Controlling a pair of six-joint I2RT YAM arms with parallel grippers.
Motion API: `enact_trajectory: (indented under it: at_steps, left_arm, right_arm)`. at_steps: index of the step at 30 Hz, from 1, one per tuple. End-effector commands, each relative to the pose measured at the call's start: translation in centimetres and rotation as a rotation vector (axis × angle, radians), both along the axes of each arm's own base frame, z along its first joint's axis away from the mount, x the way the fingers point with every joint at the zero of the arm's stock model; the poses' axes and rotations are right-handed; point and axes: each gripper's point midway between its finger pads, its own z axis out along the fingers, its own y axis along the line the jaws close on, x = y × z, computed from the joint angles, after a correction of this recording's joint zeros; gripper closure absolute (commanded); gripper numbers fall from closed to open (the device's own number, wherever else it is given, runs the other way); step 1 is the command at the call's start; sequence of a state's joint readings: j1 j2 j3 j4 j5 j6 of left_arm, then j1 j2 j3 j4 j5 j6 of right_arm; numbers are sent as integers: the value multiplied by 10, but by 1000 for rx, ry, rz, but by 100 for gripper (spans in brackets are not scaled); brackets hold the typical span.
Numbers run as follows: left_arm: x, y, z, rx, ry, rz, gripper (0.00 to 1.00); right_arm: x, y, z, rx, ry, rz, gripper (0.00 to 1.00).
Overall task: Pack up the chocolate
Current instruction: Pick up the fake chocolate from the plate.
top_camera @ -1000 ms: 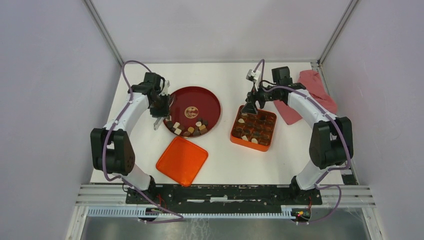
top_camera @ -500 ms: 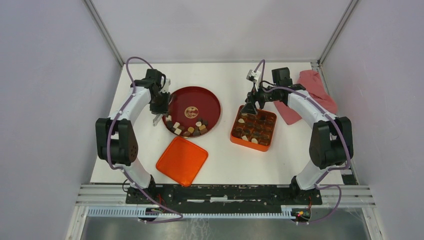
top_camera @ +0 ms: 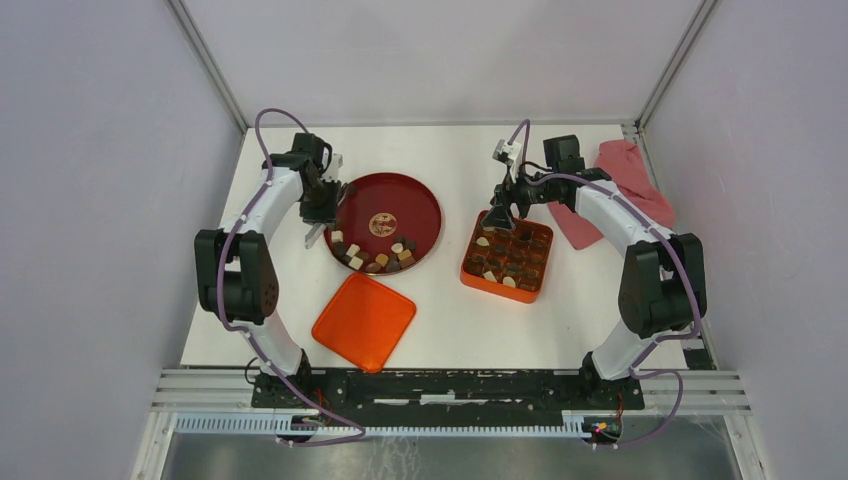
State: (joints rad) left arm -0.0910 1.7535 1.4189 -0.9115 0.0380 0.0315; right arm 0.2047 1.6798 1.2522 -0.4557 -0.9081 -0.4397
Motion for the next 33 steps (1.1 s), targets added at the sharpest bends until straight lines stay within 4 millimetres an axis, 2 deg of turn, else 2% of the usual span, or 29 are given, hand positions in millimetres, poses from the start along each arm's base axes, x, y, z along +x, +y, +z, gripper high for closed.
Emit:
enact_trajectory:
  at_steps: [1,7,14,23,33]
  left_arm:
    - [9,-4,24,-28,-78,-54,64]
    - [8,-10,29,-64,-89,-73,63]
    - [10,-2,38,-23,-114,-46,63]
    - [0,5,29,13,-73,-41,62]
    - [12,0,23,-6,-62,-51,60]
  right_arm:
    - [4,1,7,14,-30,-1,23]
    - [4,2,5,14,-23,1,22]
    - [3,1,3,8,-18,-2,22]
    - [5,1,0,7,-6,-4,22]
    - [7,1,-1,-3,-9,-8,22]
